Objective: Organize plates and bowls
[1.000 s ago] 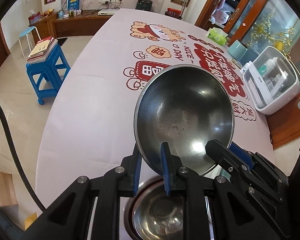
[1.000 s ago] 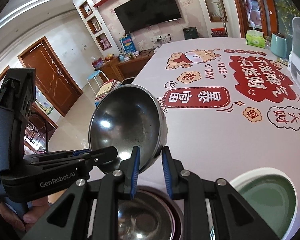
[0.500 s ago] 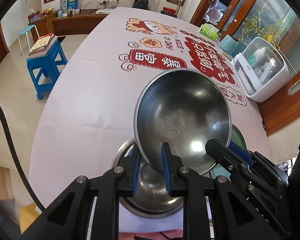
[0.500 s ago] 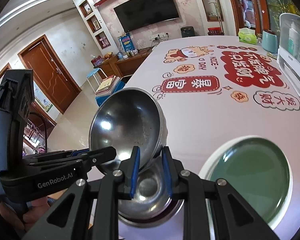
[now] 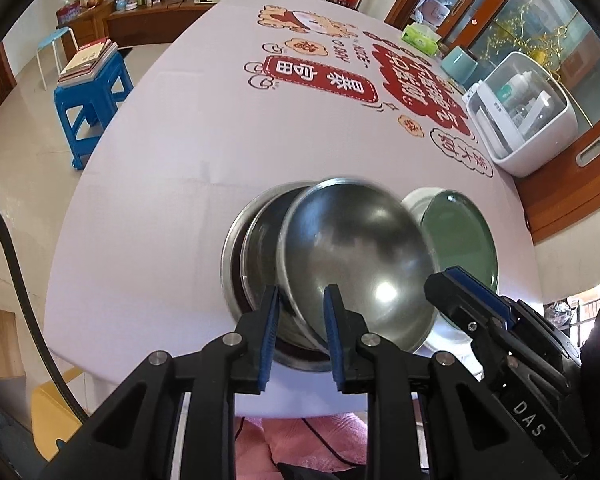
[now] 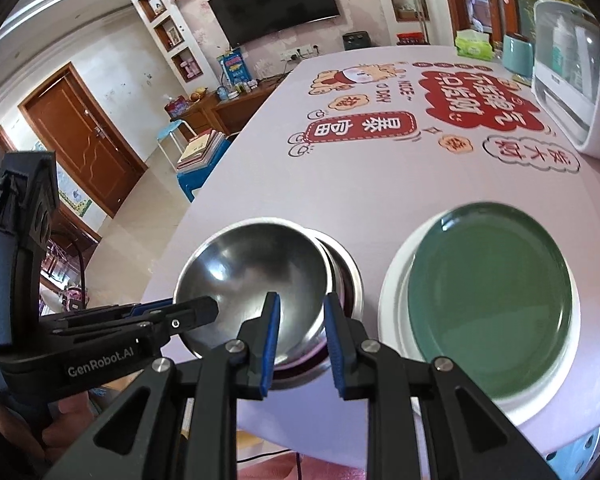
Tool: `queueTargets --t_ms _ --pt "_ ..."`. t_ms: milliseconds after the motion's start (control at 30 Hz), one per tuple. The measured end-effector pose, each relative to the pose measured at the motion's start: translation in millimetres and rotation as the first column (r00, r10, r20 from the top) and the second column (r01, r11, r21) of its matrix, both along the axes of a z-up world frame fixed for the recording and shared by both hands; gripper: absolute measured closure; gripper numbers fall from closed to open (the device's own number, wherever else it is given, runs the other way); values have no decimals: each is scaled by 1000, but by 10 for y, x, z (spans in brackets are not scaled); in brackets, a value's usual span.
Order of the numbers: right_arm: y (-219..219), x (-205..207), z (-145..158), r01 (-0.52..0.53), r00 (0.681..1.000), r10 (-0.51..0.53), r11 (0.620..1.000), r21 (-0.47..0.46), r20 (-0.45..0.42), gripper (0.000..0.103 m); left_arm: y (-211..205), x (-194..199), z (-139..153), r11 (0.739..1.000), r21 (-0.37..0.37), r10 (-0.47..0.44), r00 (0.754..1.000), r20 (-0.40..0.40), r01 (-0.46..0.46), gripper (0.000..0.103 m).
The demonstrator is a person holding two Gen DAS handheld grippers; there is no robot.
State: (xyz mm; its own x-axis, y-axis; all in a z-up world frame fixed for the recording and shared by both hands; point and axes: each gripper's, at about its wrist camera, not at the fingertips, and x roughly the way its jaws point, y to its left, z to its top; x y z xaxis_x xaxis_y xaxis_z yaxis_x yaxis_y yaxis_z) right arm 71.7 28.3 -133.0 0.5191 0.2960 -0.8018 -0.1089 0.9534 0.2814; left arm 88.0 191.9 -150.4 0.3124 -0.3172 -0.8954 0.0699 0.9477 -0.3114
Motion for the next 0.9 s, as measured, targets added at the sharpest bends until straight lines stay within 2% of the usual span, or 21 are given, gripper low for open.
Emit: queueTargets --t_ms 267,433,600,767,833,900 --pt "97 -74 15 -19 1000 19 1000 -10 -4 81 5 -94 -13 1000 -5 -28 1000 -1 28 82" --pt "105 -33 58 -36 999 37 999 -16 13 81 -1 -89 67 999 -25 -22 999 26 23 80" --pt "52 21 51 -54 999 54 998 -13 7 81 -4 -60 168 1000 -31 3 997 71 -1 76" --pt "-81 6 43 -89 996 89 996 -2 -11 80 -117 -20 166 1000 -7 29 998 51 -28 75" --pt "-136 0 58 -102 995 102 995 4 -10 79 -183 -19 168 1000 3 29 999 43 -29 75" --pt "-210 11 79 -106 994 106 994 12 -10 72 -239 -29 180 999 6 38 998 40 -38 75"
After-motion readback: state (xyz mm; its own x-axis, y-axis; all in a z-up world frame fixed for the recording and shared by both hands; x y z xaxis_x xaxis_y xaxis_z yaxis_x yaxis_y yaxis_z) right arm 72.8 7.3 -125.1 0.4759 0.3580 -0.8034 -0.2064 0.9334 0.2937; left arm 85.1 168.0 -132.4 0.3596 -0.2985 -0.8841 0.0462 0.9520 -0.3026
